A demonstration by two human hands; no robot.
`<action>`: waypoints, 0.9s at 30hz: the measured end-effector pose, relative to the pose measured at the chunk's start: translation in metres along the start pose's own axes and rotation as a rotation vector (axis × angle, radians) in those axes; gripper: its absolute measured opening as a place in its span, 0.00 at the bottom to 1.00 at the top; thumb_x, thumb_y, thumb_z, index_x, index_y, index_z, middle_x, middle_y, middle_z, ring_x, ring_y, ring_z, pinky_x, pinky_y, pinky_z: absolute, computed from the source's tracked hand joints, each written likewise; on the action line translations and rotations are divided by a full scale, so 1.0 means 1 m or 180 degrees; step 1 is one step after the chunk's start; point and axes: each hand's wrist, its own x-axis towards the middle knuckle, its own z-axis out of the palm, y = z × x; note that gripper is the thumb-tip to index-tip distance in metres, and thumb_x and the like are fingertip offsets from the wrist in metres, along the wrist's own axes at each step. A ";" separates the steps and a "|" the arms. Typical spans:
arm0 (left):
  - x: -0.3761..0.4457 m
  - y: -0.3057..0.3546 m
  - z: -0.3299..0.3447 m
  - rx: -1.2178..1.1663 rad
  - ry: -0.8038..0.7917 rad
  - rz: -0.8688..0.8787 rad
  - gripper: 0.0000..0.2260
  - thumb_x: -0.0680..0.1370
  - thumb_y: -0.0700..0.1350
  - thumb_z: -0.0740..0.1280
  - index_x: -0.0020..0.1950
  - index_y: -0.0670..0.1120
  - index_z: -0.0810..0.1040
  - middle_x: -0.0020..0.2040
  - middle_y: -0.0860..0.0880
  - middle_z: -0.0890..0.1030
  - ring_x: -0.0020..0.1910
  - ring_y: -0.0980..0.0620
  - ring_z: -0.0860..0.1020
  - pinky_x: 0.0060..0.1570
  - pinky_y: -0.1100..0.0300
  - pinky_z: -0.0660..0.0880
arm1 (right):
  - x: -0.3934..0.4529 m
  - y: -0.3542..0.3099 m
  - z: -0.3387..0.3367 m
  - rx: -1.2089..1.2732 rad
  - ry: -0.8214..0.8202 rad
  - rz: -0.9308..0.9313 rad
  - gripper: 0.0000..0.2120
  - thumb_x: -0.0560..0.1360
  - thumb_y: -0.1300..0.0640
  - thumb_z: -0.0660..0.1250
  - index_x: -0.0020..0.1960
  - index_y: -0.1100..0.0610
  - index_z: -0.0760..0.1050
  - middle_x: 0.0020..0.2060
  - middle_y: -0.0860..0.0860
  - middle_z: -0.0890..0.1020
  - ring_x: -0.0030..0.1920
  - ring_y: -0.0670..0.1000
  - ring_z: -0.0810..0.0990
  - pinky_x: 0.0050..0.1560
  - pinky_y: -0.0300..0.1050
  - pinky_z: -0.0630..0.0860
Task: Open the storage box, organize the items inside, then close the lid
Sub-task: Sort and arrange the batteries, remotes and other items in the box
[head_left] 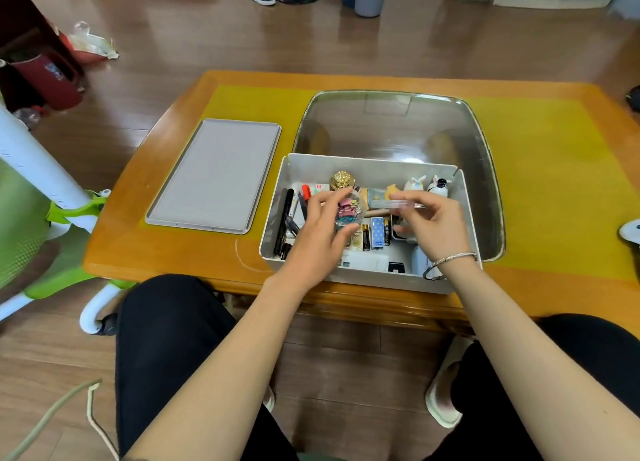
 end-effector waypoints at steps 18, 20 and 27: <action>0.009 0.029 0.018 -0.1146 -0.0194 -0.0692 0.32 0.73 0.41 0.74 0.72 0.48 0.63 0.66 0.49 0.63 0.62 0.59 0.72 0.59 0.68 0.73 | -0.009 -0.021 -0.009 0.0485 0.0115 -0.0442 0.16 0.69 0.72 0.70 0.54 0.59 0.77 0.48 0.49 0.82 0.48 0.39 0.82 0.45 0.32 0.77; 0.009 0.033 0.018 -0.1391 -0.0176 -0.0737 0.29 0.73 0.40 0.73 0.70 0.48 0.65 0.65 0.49 0.66 0.57 0.63 0.73 0.53 0.72 0.74 | -0.010 -0.022 -0.007 0.0468 -0.0060 -0.0534 0.17 0.69 0.72 0.70 0.55 0.59 0.77 0.54 0.55 0.80 0.49 0.46 0.82 0.49 0.37 0.79; 0.009 0.036 0.014 -0.2327 -0.0358 -0.0975 0.27 0.74 0.33 0.71 0.68 0.48 0.64 0.57 0.56 0.74 0.46 0.59 0.82 0.39 0.67 0.78 | -0.013 -0.009 -0.007 -0.0342 -0.0538 -0.0858 0.20 0.69 0.71 0.71 0.54 0.50 0.77 0.60 0.52 0.76 0.63 0.47 0.74 0.61 0.44 0.74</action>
